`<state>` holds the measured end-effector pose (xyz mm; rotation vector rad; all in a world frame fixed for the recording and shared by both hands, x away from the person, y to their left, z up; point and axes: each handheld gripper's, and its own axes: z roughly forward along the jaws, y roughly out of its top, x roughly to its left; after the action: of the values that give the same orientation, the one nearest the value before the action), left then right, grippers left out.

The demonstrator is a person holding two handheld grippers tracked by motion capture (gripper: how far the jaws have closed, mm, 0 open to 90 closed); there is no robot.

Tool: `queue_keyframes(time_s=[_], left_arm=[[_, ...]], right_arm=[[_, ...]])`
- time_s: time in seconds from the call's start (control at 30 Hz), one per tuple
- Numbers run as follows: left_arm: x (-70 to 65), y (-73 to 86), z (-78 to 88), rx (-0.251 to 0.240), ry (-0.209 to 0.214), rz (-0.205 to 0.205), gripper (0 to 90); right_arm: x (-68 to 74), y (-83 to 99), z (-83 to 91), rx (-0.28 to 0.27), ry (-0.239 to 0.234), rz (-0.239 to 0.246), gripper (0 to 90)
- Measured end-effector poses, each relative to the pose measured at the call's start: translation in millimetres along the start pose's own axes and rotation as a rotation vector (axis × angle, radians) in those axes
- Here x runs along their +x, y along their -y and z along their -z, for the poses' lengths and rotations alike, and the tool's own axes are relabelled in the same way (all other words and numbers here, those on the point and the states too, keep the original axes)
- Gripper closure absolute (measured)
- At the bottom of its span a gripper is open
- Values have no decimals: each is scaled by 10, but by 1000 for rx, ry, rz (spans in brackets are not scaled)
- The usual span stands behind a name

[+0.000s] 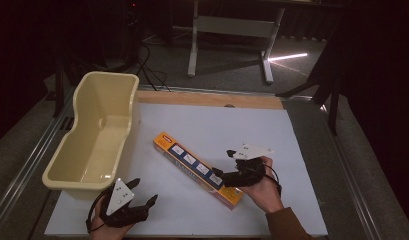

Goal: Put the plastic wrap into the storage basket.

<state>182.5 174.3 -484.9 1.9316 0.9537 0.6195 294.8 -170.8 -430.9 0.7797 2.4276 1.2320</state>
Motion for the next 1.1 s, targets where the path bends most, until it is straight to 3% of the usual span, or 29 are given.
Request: queue_keyframes(time_s=[0.4, 0.7, 1.1], left_arm=[[-16, 0, -9, -2, -1, -7, 263], [-34, -1, -10, -4, 2, -14, 261], [-50, -4, -19, -5, 4, -18, 262]], right_arm=[[42, -298, -404, 125, -34, 59, 247], [99, -457, -733, 256, -49, 125, 246], [112, -539, -1112, 421, -77, 128, 244]])
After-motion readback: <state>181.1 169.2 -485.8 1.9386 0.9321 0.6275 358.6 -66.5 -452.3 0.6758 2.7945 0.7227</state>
